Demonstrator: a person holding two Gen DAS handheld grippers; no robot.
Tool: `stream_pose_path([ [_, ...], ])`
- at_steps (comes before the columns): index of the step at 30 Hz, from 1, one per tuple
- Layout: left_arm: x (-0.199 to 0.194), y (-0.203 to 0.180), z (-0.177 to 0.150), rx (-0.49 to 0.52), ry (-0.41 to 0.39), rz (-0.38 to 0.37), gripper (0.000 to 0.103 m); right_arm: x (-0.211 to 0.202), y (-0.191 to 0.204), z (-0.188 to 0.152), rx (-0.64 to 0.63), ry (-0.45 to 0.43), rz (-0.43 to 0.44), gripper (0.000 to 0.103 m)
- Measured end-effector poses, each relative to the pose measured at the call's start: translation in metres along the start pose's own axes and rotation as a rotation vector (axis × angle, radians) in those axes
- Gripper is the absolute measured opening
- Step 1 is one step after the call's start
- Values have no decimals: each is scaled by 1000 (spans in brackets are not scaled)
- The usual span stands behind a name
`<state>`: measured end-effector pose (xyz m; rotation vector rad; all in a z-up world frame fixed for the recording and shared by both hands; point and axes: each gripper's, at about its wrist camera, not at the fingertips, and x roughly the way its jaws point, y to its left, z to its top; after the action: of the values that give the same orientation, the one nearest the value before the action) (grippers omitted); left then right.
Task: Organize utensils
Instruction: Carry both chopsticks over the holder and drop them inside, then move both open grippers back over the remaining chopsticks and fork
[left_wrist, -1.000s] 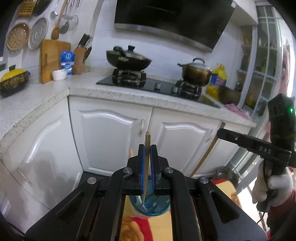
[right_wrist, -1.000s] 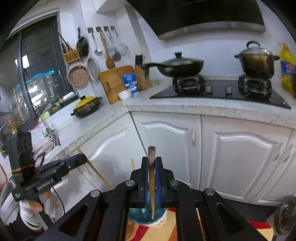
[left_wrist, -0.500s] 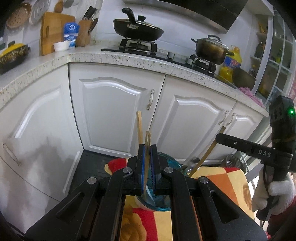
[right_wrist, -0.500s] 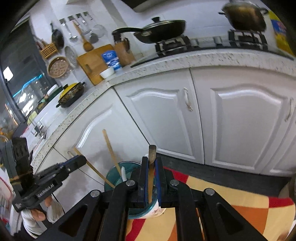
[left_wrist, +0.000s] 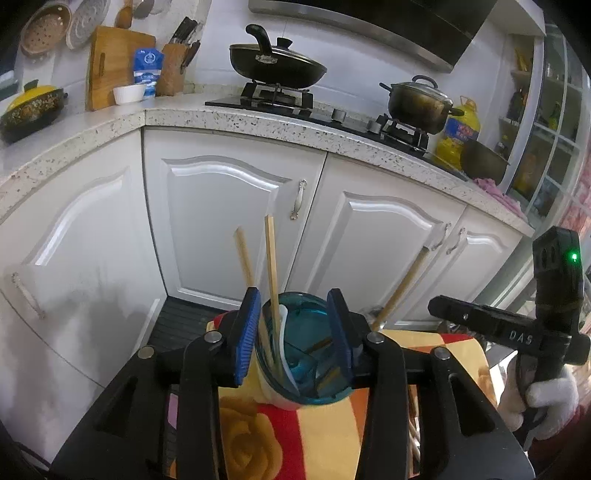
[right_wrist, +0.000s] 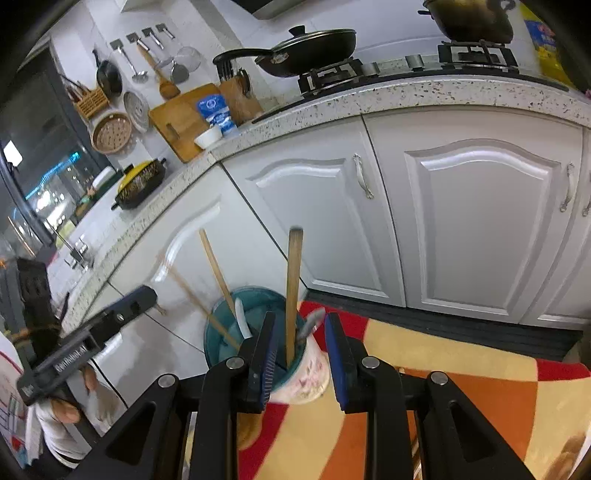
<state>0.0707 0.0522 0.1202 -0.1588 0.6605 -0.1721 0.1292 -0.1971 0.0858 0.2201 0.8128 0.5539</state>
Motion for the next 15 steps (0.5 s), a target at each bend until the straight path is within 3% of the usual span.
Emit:
stream_pose_path([
  [15,-1,-25,-38,35,34,60,46,-13,15,-32,-68,8,-77,33],
])
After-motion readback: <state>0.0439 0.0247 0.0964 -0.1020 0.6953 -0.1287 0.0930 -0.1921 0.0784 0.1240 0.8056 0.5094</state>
